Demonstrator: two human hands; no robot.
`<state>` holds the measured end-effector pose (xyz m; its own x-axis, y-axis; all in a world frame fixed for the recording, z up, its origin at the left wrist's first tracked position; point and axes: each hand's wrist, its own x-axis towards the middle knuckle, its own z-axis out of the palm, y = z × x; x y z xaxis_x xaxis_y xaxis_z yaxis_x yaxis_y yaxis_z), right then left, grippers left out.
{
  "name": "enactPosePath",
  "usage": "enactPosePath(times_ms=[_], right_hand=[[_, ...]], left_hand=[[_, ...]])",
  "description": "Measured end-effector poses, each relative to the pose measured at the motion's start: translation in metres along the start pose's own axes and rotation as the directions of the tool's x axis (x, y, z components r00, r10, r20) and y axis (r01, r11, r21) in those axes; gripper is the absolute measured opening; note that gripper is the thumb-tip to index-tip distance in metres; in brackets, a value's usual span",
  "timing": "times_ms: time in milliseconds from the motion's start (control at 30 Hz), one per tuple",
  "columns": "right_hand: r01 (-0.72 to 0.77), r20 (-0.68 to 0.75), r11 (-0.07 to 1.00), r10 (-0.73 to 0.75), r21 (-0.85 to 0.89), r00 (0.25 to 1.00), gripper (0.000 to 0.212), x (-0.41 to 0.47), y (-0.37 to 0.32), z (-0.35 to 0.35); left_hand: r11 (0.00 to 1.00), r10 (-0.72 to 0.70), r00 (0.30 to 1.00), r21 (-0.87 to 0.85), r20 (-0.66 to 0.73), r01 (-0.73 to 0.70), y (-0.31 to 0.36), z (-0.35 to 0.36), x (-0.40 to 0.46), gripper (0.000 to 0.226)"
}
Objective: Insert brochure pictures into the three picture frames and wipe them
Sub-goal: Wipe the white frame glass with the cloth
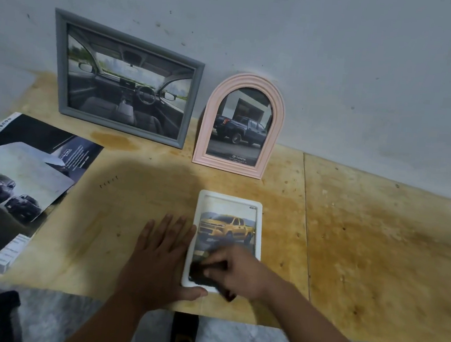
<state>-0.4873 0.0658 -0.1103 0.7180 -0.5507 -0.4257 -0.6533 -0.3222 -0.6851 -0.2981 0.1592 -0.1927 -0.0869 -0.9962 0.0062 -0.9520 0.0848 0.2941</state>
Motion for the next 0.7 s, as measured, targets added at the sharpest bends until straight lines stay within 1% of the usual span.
enactPosePath(times_ms=[33,67,100,133,167,200,267,300,367,433,500,533,567,600,633,667,700], right_hand=[[-0.036,-0.06,0.996,0.041,0.077,0.997,0.025,0.004,0.008,-0.015],[-0.088,-0.187,0.989,0.109,0.117,0.976,0.025,0.011,0.02,-0.029],[-0.134,-0.339,0.987,0.158,0.093,0.927,0.025,0.018,0.032,-0.04],[-0.188,-0.461,0.982,0.175,0.018,0.87,0.025,0.026,0.043,-0.046],[-0.237,-0.537,0.968,0.159,-0.078,0.828,0.026,0.033,0.05,-0.045],[-0.261,-0.572,0.952,0.126,-0.16,0.811,0.026,0.039,0.052,-0.039],[-0.225,-0.575,0.938,0.033,-0.265,0.817,0.027,0.042,0.044,-0.017],[-0.181,-0.546,0.936,-0.014,-0.301,0.837,0.028,0.039,0.037,-0.003],[-0.059,-0.423,0.932,-0.105,-0.356,0.9,0.03,0.023,0.027,0.027],[0.043,-0.282,0.943,-0.142,-0.33,0.949,0.031,-0.002,0.017,0.046],[0.108,-0.127,0.963,-0.142,-0.246,0.982,0.028,-0.019,0.012,0.04],[0.119,-0.064,0.971,-0.135,-0.208,0.989,0.028,-0.018,0.013,0.028],[0.098,-0.031,0.98,-0.105,-0.173,0.994,0.029,-0.013,0.013,0.011],[0.056,-0.069,0.987,-0.067,-0.153,0.995,0.031,-0.005,0.017,-0.006],[-0.012,-0.178,0.988,-0.016,-0.157,0.984,0.033,0.004,0.024,-0.025],[-0.092,-0.324,0.977,0.025,-0.193,0.946,0.033,0.014,0.034,-0.041],[-0.177,-0.454,0.951,0.046,-0.252,0.89,0.031,0.023,0.045,-0.052]], left_hand=[[1.0,0.0,1.0,0.003,0.011,0.0,0.0,-0.001,0.0,0.124],[1.0,-0.001,1.0,0.004,0.023,0.001,0.0,-0.002,0.001,0.125],[1.0,-0.005,0.999,0.002,0.034,0.005,0.0,-0.002,0.001,0.125],[1.0,-0.012,0.999,0.002,0.044,0.012,0.0,-0.003,0.001,0.126],[1.0,-0.019,0.998,0.006,0.056,0.019,-0.001,-0.003,0.001,0.126],[1.0,-0.023,0.997,0.012,0.067,0.023,-0.001,-0.002,0.001,0.127],[1.0,-0.025,0.997,0.015,0.076,0.024,-0.001,0.0,0.001,0.127],[1.0,-0.025,0.997,0.015,0.075,0.024,-0.001,0.0,0.001,0.126],[1.0,-0.02,0.998,0.012,0.066,0.019,-0.002,0.001,0.0,0.125],[1.0,-0.012,0.999,0.006,0.053,0.012,-0.002,0.002,0.0,0.125],[1.0,-0.01,0.999,0.0,0.041,0.01,-0.002,0.002,0.0,0.125],[1.0,-0.011,0.999,0.0,0.036,0.011,-0.001,0.002,0.0,0.125],[1.0,-0.014,0.999,0.003,0.034,0.013,-0.001,0.001,0.0,0.125],[1.0,-0.015,0.999,0.008,0.041,0.015,-0.001,0.0,0.0,0.126],[1.0,-0.016,0.999,0.012,0.05,0.015,-0.001,-0.001,0.0,0.126],[1.0,-0.018,0.998,0.014,0.059,0.017,-0.001,-0.001,0.001,0.127],[1.0,-0.023,0.998,0.016,0.065,0.022,-0.001,-0.001,0.001,0.127]])
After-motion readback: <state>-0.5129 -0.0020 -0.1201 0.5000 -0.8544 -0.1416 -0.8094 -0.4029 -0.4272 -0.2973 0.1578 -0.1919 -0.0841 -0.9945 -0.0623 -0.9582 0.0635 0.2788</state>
